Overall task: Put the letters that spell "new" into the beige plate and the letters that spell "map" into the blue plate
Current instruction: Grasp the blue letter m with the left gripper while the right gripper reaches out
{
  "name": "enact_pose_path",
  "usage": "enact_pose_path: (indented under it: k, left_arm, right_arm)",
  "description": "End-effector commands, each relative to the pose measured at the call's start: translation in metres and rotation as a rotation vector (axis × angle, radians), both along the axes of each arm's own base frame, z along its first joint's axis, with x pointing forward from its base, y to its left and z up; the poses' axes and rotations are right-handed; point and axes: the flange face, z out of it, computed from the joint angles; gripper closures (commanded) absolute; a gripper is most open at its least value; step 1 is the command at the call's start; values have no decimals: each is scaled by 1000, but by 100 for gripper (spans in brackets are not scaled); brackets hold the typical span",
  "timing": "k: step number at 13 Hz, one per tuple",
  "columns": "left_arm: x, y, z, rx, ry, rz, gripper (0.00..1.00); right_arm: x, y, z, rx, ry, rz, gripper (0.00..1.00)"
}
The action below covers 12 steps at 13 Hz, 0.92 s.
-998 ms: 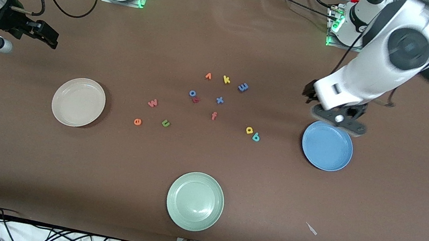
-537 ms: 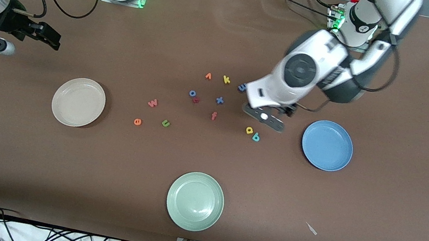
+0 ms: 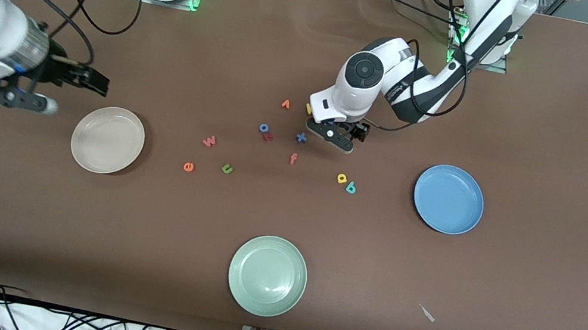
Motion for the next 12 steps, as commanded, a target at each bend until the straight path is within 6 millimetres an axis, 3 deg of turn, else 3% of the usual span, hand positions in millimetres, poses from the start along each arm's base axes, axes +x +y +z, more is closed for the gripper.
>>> enact_pose_path:
  k: [1, 3, 5, 6, 9, 12]
  left_arm:
    - [-31, 1, -18, -14, -33, -24, 0]
    - [-57, -16, -28, -15, -26, -58, 2]
    - [-68, -22, -44, 3, -9, -54, 4]
    - [-69, -23, -48, 1, -22, -72, 7]
    - [-70, -24, -56, 17, -37, -92, 19]
    - [-64, -24, -60, 38, -78, -136, 20]
  right_arm:
    - [17, 31, -23, 5, 3, 32, 0]
    - [25, 50, -52, 6, -1, 57, 0]
    - [32, 59, -74, 16, -5, 47, 0]
    - [35, 63, -85, 12, -3, 26, 0]
    - [31, 107, -120, -8, -20, -62, 0]
    - [26, 135, -158, -11, -54, -129, 0]
